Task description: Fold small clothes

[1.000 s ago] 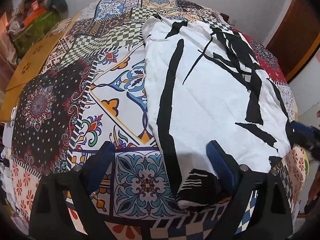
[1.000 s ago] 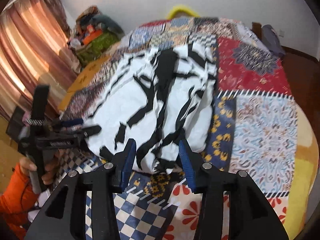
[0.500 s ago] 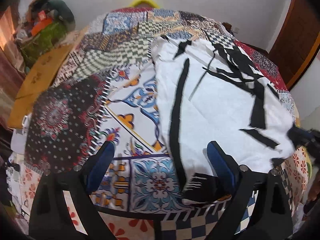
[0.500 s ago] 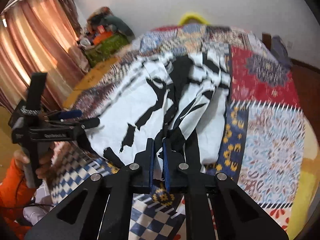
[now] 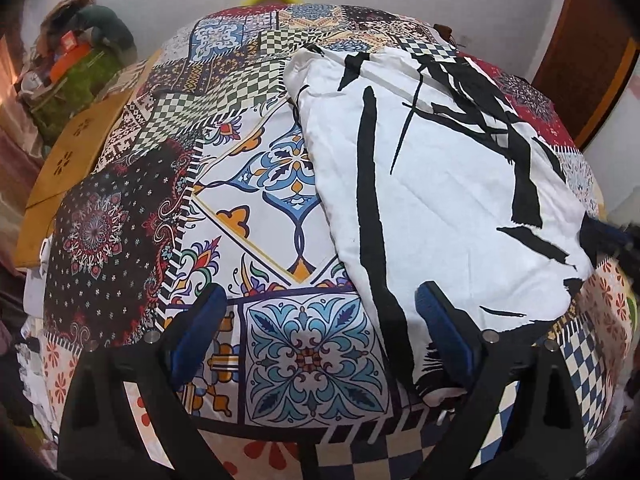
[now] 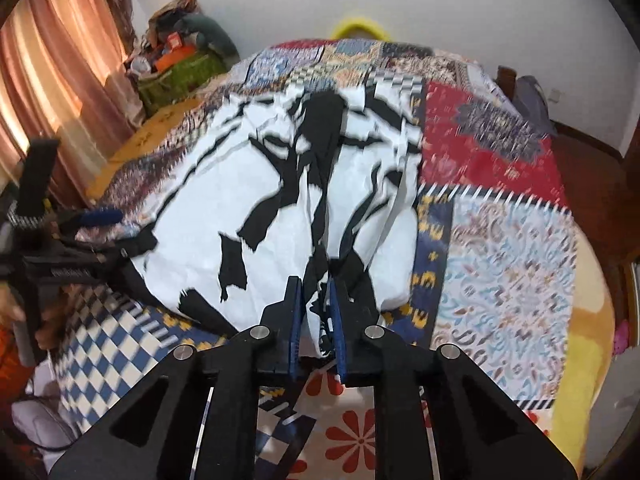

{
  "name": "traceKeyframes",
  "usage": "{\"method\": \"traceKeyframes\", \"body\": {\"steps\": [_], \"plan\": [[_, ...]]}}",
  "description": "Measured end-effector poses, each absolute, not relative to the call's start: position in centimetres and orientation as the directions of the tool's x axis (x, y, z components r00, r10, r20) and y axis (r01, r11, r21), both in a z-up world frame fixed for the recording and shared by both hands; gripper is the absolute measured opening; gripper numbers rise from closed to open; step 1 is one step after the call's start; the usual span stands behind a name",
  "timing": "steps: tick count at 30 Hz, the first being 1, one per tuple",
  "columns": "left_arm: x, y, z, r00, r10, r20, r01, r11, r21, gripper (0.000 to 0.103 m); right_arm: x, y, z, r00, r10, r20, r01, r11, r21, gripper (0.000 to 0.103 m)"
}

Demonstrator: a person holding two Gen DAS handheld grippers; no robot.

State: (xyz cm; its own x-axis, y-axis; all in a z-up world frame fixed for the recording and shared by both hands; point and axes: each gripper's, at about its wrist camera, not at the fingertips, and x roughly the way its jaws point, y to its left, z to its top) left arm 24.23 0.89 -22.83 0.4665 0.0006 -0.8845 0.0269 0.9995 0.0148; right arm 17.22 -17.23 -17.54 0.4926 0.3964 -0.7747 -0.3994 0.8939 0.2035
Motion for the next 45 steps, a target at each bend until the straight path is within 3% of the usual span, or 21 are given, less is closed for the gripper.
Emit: {"method": "traceKeyframes", "body": {"steps": [2,6,14,19,28,33,40,45], "plan": [[24.2,0.9,-22.9,0.467,0.000,-0.884,0.033,0.999,0.018,0.097,16.7,-17.1,-16.0,0.533,0.386,-0.753,-0.407,0.897,0.172,0.013],[24.0,0.9,-22.9,0.471,0.000,-0.882,0.029,0.999,0.015,0.097,16.4,-16.2,-14.6,0.549,0.413,-0.726,-0.450,0.879,0.160,0.028],[23.8,0.8,-22.7,0.473,0.002,-0.881,0.054,0.998,0.031,0.097,17.5,-14.6,-19.5,0.413,0.428,-0.804,-0.479,0.853,0.208,0.028],[25.0,1.5,-22.1,0.438,-0.029,-0.898,0.051,0.999,-0.007,0.097,17.8,-15.2,-18.0,0.413,0.443,-0.796,-0.473,0.851,0.227,0.028],[28.8,2.8,-18.7,0.526,0.069,-0.848,0.026,0.995,0.097,0.097,21.1,-15.8,-14.4,0.493,0.453,-0.743,-0.475,0.855,0.207,0.035],[32.7,4.5,-17.8,0.543,0.074,-0.837,-0.016,0.997,0.077,0.097,24.9,-14.8,-13.3,0.512,0.454,-0.729,-0.493,0.850,0.183,0.036],[38.6,5.8,-20.1,0.476,-0.010,-0.879,-0.055,0.998,-0.041,0.097,30.5,-12.9,-14.4,0.503,0.461,-0.731,-0.502,0.844,0.187,0.038],[40.6,4.8,-22.5,0.450,0.015,-0.893,-0.019,1.000,0.007,0.097,34.8,-12.0,-16.6,0.467,0.452,-0.760,-0.469,0.855,0.220,0.038]]}}
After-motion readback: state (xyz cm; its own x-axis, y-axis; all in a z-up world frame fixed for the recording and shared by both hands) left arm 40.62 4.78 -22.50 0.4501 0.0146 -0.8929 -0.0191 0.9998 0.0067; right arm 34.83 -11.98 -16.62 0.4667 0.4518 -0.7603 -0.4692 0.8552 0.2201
